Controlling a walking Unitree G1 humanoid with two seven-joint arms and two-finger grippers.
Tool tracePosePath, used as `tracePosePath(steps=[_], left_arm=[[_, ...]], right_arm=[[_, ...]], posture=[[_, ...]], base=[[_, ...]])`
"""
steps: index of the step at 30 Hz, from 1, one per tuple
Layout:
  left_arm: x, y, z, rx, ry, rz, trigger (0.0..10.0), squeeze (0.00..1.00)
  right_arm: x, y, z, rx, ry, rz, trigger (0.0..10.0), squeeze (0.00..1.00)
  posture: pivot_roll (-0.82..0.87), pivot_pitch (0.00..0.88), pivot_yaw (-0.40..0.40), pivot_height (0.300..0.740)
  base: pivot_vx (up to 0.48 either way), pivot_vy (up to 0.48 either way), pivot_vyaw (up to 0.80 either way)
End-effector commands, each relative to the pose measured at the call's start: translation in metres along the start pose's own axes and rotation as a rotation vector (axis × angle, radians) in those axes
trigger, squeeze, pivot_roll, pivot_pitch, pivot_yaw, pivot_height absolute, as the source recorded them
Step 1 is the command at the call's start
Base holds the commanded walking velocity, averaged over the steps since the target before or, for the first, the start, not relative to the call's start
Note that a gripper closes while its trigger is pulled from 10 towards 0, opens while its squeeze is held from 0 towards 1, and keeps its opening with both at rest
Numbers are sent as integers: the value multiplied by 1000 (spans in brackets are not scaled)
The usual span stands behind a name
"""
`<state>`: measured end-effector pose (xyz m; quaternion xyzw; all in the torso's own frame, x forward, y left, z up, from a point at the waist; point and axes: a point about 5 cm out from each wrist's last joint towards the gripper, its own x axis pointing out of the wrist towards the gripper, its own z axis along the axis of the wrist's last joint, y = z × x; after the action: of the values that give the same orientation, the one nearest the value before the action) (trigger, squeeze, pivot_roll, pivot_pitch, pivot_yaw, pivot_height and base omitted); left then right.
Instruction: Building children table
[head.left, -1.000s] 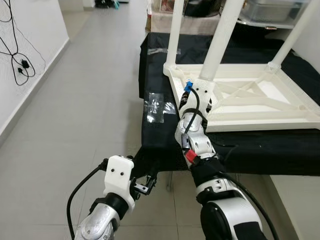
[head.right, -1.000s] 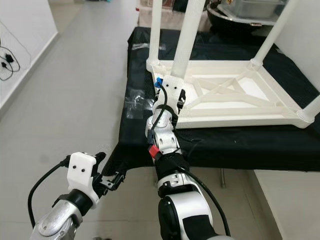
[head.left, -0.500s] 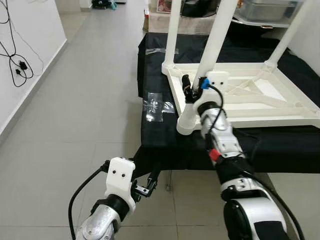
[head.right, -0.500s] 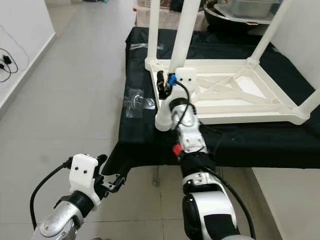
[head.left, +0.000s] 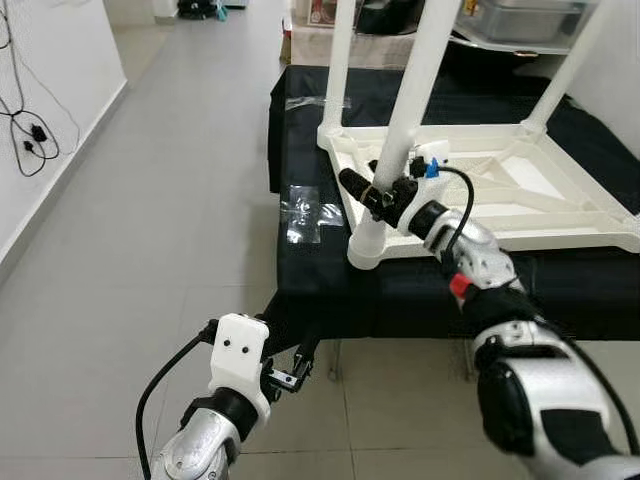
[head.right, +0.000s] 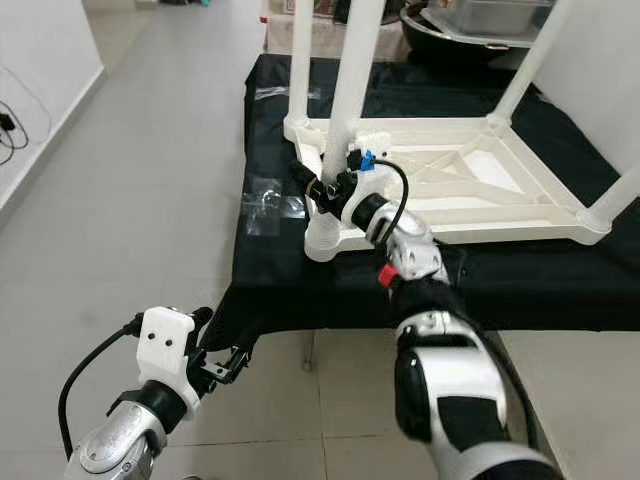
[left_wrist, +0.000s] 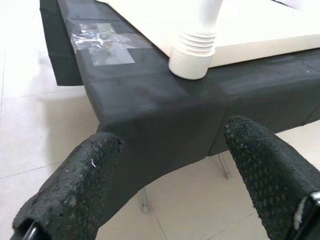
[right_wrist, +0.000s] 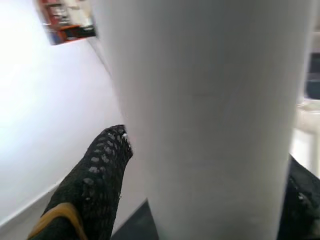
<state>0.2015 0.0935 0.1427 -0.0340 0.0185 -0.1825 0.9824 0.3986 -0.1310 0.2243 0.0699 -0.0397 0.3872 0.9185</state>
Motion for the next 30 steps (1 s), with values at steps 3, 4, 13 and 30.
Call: tracePosePath(steps=[3, 4, 13, 30], left_arm=[[-1, -1, -3, 6, 14, 3, 10000, 0], [-1, -1, -3, 6, 15, 3, 10000, 0], [-1, -1, -4, 6, 18, 1, 10000, 0], [3, -1, -4, 13, 14, -12, 10000, 0]], right_arm=[[12, 19, -12, 68, 70, 191, 10000, 0], [13, 21, -14, 82, 85, 222, 10000, 0], [17, 24, -15, 72, 76, 217, 0, 0], [-30, -28, -23, -83, -16, -1115, 0, 0]], posture=[[106, 108, -103, 740], [109, 109, -102, 740], [107, 112, -98, 740], [88, 120, -88, 740]], base=[[0, 0, 0], [0, 0, 0], [0, 0, 0], [0, 0, 0]])
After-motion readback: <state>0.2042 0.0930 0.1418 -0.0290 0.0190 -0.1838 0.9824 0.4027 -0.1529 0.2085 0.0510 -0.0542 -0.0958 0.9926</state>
